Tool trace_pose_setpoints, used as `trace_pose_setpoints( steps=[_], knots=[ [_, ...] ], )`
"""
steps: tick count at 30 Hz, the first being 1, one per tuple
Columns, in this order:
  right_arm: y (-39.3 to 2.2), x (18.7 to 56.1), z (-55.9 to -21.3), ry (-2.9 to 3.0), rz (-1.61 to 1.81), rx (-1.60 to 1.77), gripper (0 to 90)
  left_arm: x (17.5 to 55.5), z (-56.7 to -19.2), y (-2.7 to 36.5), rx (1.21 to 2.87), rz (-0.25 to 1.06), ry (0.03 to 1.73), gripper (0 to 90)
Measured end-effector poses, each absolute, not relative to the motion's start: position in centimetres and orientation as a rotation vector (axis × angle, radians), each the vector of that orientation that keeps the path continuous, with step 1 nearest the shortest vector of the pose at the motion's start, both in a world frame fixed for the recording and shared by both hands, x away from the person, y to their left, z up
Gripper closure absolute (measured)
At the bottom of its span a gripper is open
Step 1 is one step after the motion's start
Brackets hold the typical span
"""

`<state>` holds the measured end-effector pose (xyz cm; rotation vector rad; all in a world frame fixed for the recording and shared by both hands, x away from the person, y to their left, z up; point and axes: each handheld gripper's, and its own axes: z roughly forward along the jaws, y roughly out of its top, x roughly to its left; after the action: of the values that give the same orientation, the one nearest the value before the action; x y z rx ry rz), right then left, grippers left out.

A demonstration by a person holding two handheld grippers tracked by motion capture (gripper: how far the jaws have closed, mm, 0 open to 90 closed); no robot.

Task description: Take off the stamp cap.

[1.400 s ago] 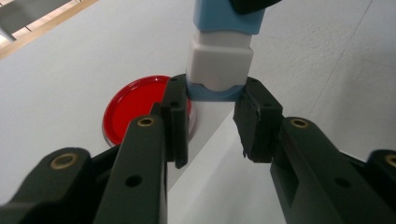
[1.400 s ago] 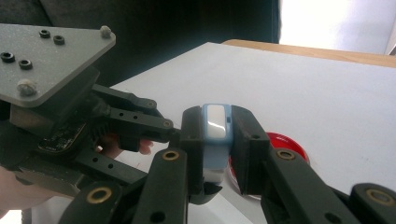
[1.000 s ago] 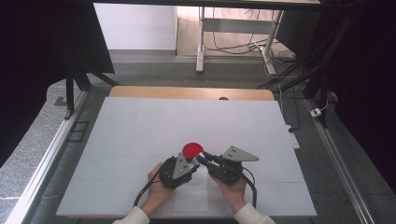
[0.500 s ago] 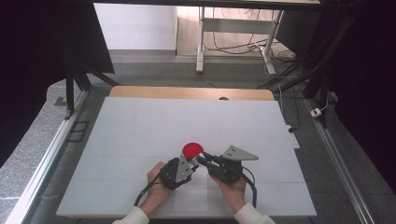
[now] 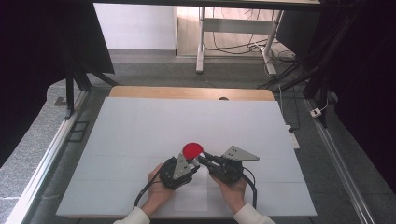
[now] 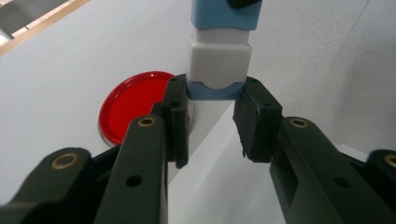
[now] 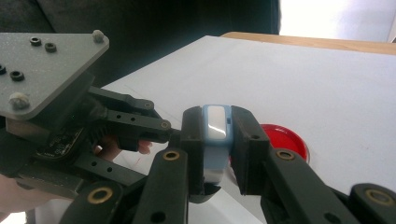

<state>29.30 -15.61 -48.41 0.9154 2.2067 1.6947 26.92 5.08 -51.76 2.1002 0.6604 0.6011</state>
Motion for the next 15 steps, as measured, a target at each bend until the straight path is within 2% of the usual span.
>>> trace_pose_setpoints(
  steps=[4, 7, 9, 11, 15],
  knots=[
    [-15.6, 29.3, -48.3, 2.214, 1.692, 0.906, 75.6, 26.7, -51.7, 5.0, 2.127, 0.656, 0.632, 66.4],
    [-15.9, 29.3, -48.1, 2.158, 1.686, 0.928, 75.9, 26.7, -52.5, 4.6, 2.259, 0.714, 0.605, 66.4],
    [-17.0, 29.6, -47.1, 2.119, 1.694, 0.928, 75.9, 26.9, -52.9, 5.3, 2.178, 0.603, 0.665, 66.4],
    [-17.8, 29.7, -46.6, 2.109, 1.701, 0.922, 75.8, 26.8, -52.3, 5.3, 2.186, 0.659, 0.639, 66.4],
    [-17.9, 29.9, -46.9, 2.137, 1.692, 0.929, 75.8, 26.8, -52.0, 5.3, 2.167, 0.645, 0.644, 66.3]
  ],
)
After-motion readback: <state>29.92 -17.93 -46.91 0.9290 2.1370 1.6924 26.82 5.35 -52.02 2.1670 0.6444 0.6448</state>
